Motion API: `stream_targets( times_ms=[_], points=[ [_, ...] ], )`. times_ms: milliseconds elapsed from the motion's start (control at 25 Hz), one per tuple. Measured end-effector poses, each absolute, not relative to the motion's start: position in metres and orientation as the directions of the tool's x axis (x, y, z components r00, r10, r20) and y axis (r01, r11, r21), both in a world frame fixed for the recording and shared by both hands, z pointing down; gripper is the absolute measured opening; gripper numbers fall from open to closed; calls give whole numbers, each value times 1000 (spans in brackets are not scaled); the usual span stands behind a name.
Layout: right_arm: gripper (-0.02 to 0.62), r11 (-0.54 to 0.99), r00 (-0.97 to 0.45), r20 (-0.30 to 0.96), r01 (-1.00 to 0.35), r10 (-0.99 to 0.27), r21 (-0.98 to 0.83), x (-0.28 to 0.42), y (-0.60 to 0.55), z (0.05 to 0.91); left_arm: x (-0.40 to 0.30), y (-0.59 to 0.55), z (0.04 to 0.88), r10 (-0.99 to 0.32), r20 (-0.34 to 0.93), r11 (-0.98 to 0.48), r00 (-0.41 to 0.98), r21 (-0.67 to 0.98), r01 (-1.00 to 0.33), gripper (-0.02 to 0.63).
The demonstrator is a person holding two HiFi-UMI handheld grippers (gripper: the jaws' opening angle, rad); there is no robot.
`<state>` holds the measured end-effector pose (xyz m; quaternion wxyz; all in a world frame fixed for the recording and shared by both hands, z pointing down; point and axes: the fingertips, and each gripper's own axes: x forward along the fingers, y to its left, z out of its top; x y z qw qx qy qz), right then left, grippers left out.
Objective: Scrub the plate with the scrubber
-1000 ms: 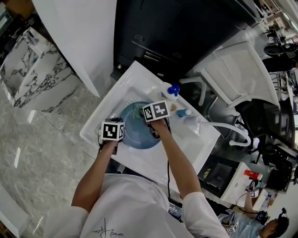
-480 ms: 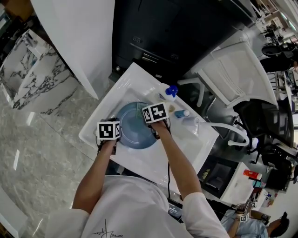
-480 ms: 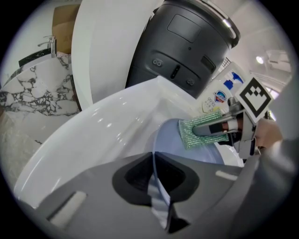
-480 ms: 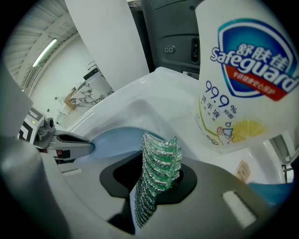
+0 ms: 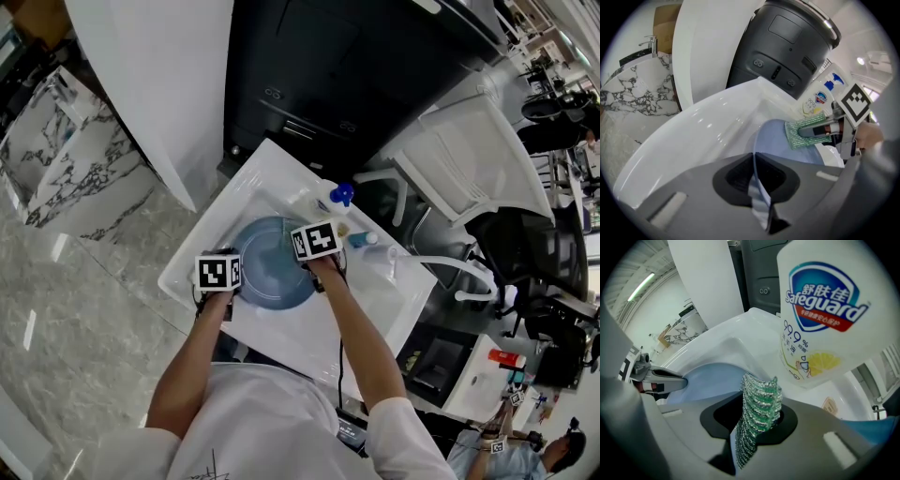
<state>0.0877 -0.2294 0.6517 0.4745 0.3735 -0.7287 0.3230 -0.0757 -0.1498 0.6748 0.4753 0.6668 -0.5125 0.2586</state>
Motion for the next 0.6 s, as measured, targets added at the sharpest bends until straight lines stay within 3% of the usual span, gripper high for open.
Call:
stream_targets(
  times_ms=[600],
  points=[
    [57,510,-204,950,-858,-237,-57,113,-223,653,-75,-150,674,-443,827,-31,346,371,-928,66]
  ],
)
